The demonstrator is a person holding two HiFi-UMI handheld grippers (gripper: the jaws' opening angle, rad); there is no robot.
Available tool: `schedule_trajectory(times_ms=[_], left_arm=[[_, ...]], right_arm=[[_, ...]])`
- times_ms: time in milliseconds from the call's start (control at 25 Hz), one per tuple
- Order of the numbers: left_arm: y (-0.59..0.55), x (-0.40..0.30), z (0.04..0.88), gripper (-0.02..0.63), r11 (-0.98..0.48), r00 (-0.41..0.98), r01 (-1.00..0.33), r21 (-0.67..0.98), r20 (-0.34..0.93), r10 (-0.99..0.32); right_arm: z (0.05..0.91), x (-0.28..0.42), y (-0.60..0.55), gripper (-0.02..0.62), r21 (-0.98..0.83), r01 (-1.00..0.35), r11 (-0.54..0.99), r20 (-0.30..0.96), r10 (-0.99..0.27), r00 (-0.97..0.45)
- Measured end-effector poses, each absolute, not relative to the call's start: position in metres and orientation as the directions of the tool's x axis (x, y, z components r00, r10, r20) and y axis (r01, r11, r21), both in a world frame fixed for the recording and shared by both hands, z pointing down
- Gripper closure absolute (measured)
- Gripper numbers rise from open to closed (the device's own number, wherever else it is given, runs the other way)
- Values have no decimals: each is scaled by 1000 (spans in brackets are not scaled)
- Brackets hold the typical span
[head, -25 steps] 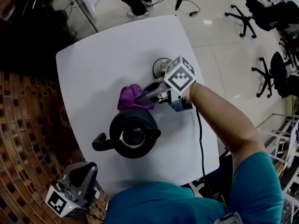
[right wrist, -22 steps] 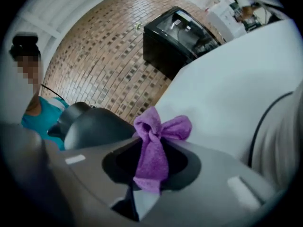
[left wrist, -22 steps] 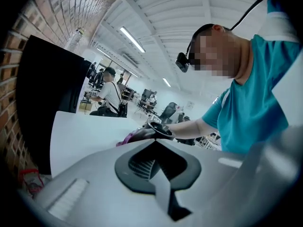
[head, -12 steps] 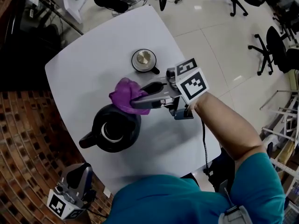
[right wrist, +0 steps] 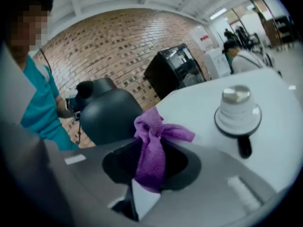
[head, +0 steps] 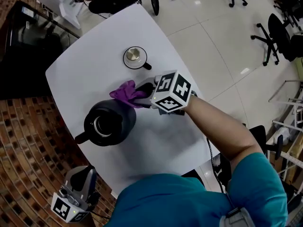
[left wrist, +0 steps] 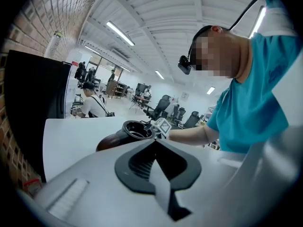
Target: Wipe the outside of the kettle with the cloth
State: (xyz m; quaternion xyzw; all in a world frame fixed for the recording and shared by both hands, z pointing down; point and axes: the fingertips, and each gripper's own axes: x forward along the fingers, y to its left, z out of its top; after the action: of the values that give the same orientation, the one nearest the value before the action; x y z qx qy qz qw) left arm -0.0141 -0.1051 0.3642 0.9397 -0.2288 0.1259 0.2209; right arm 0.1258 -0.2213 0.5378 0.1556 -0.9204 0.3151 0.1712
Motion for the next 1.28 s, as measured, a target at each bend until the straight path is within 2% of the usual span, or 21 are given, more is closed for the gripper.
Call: schedule_trajectory(times_ms=[120, 240, 360, 640, 800, 1080, 1280], left_arm=[[-100, -14, 357, 604, -796, 866, -485, 361, 326, -380], [-98, -19, 349, 604, -787, 861, -498, 363, 312, -401], [-92, -21, 344, 604, -784, 858, -506, 359, 305, -414], [-76, -26, 356, 604, -773, 847, -522, 361, 324, -421], [-69, -32, 361, 604, -769, 843, -529, 359, 329, -426], [-57, -40, 342, 604, -734, 840, -542, 410, 272, -469], [-49, -58, 342, 604, -719, 835, -549, 426, 235, -498]], right_arm=[[497, 143, -204, 506, -352, -408, 843, 388, -265, -883], [466, 141, -179, 506, -226, -376, 899, 376, -276, -885], [478, 124, -166, 506, -170, -348, 922, 438, -245, -865], [551, 124, -171, 506, -66, -376, 924, 621, -256, -741], [562, 129, -166, 506, -57, -373, 926, 664, -244, -707], [493, 121, -110, 506, -102, -331, 938, 642, -192, -742], [541, 95, -101, 506, -202, -330, 922, 705, -97, -703]])
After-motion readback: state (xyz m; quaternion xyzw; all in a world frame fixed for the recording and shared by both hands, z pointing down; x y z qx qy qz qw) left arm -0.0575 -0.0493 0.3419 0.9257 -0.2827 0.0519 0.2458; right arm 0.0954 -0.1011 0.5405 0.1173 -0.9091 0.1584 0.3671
